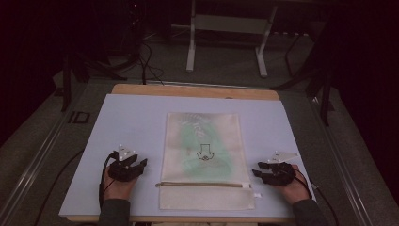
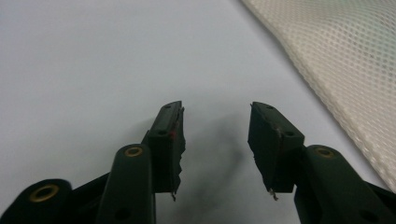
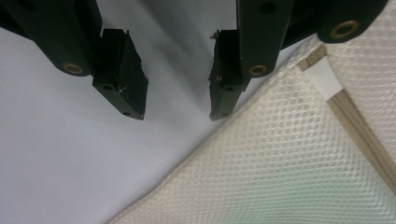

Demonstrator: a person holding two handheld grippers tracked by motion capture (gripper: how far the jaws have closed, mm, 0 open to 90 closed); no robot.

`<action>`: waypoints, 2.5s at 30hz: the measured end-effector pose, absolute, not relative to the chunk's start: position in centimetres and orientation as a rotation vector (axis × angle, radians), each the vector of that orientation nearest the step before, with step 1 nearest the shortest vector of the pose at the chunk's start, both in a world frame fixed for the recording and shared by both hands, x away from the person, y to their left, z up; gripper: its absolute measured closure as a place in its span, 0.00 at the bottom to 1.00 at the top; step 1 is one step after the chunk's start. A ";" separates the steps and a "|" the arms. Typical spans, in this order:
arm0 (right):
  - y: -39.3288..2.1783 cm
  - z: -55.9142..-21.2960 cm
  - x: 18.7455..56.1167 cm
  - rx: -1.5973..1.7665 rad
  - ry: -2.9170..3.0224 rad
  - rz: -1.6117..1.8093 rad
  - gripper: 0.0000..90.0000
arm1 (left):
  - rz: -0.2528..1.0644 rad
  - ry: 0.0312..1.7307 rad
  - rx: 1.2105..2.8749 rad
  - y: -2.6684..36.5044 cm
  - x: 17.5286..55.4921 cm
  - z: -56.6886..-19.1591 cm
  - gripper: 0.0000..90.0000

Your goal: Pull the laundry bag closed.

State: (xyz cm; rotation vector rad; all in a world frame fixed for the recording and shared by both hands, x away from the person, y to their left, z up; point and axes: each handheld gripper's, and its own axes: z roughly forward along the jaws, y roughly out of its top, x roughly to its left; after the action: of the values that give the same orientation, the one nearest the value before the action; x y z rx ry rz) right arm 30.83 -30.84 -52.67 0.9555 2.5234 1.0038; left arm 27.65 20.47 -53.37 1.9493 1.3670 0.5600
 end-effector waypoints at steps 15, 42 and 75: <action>-29.3 -52.0 30.7 0.849 2.655 0.952 0.63 | 0.528 1.286 1.973 20.0 27.5 -53.2 0.63; -23.4 -49.4 30.7 0.599 2.798 0.885 0.61 | 0.481 1.236 1.999 19.5 27.5 -53.3 0.64; -17.9 -49.1 30.7 0.403 2.881 0.882 0.62 | 0.469 1.194 2.018 19.2 27.4 -53.1 0.68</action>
State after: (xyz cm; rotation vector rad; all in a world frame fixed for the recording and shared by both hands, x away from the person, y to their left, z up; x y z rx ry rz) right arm 30.69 -17.90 -49.07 0.4028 2.8808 0.8823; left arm 27.41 19.24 -53.11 2.0182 1.1938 0.4688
